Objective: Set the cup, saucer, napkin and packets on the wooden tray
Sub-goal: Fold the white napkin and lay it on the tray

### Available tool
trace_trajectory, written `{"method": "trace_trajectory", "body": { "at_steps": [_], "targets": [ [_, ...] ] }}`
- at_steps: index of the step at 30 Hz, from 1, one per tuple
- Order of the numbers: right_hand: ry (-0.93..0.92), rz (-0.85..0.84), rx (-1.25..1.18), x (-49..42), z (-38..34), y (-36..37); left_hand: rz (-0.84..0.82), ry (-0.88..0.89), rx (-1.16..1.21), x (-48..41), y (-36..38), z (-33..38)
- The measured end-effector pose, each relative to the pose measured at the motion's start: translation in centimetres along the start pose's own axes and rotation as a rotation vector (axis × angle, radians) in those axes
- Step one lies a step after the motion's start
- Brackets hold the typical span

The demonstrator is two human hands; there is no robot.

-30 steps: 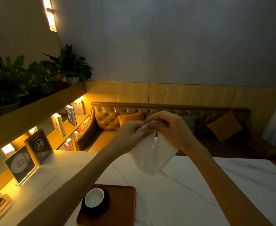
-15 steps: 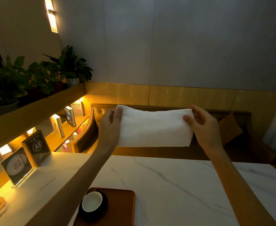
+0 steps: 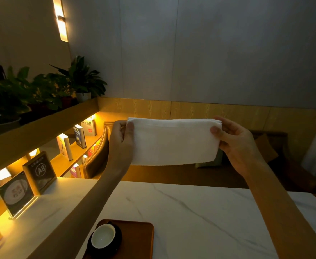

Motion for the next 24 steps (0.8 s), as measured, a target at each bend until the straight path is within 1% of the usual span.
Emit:
{"method": "trace_trajectory", "body": {
  "at_steps": [5, 12, 16, 20, 24],
  "targets": [
    [0.044, -0.016, -0.077, 0.3, 0.1, -0.1, 0.021, 0.021, -0.040, 0.0, -0.2, -0.1],
    [0.051, -0.038, -0.099, 0.5, 0.5, -0.5, 0.013, 0.034, -0.053, 0.1, -0.4, 0.2],
    [0.040, -0.065, -0.091, 0.5, 0.6, -0.4, -0.013, 0.012, -0.041, 0.2, -0.4, 0.2],
    [0.022, -0.084, -0.098, 0.5, 0.6, -0.6, -0.015, 0.029, -0.035, 0.2, -0.4, 0.1],
    [0.060, -0.127, -0.039, 0.7, 1.2, -0.9, -0.021, 0.026, -0.032, 0.5, 0.1, 0.2]
  ]
}}
Point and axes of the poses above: each hand's wrist, its own x-axis away from the middle knuckle, its own y-axis out of the palm, z = x × y, the point moved 3 cm from there along -x, towards the middle knuckle, and after that the axes turned 5 degrees about -x, right-handed, at the moved point
